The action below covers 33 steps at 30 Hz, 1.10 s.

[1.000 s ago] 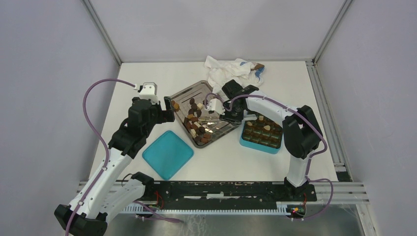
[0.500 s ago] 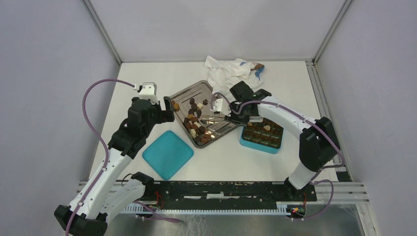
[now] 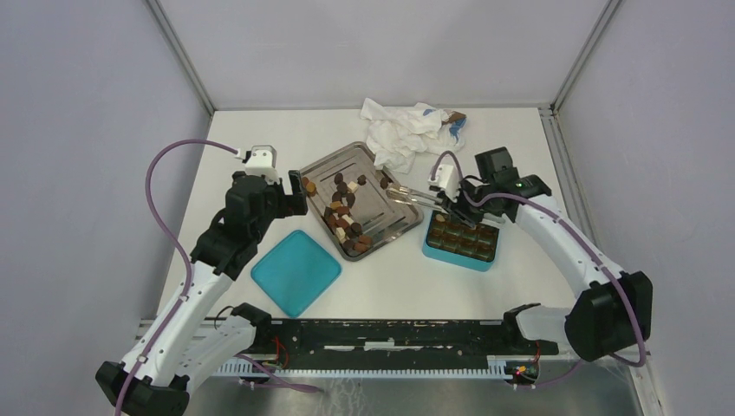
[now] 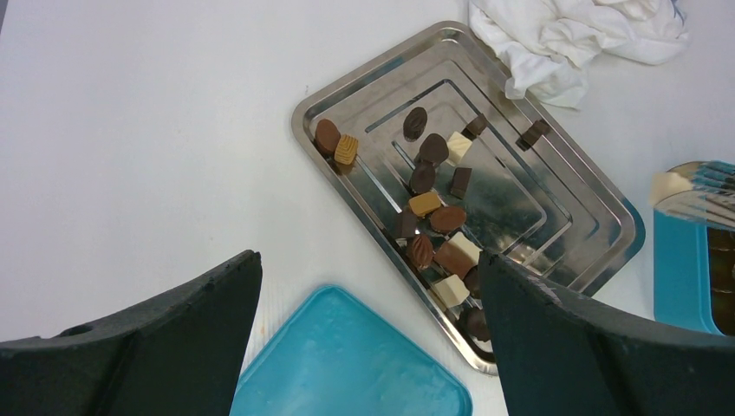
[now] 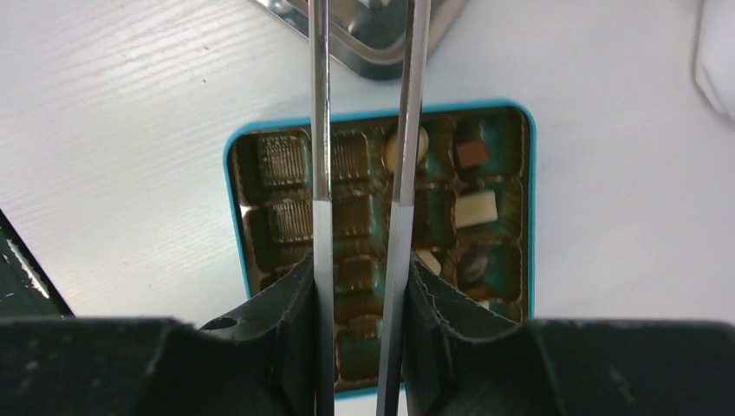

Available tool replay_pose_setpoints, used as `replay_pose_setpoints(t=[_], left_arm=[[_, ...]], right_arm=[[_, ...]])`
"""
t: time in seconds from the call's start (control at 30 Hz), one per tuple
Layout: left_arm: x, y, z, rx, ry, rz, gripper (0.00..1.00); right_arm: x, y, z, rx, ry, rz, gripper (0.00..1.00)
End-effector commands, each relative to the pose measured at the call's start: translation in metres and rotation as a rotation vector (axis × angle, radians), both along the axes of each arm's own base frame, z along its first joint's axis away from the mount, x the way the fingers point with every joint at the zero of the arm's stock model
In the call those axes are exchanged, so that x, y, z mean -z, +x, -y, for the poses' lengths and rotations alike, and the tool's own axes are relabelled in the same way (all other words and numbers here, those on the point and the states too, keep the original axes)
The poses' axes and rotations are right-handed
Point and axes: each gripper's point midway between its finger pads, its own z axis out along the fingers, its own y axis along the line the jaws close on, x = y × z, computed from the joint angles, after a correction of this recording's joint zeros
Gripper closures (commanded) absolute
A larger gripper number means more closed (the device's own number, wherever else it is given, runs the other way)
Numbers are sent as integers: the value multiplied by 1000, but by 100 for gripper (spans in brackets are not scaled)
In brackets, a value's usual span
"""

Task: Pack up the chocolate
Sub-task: Pick up the fake chocolate from the plate, then place the fake chocolate in the packing box.

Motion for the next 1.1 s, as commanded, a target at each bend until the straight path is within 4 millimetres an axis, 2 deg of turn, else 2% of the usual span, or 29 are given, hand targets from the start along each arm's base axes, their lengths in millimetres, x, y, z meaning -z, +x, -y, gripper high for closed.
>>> replay_pose_setpoints(t=[0.0, 0.2, 0.4, 0.63, 1.07], left_arm=[[-7, 6, 1, 27, 34, 36, 1], [-4, 7, 1, 29, 36, 29, 2], [-5, 7, 1, 28, 36, 31, 2], [-4, 7, 2, 34, 35, 26, 2], [-4, 7, 2, 34, 33, 27, 2]], right_arm=[[-15, -7, 17, 44, 89, 38, 99], [-11, -20, 65, 155, 43, 46, 99], [0, -43, 95, 189, -24, 11, 97], [17, -66, 104, 185, -64, -30, 95], [30, -73, 121, 243, -110, -48, 88]])
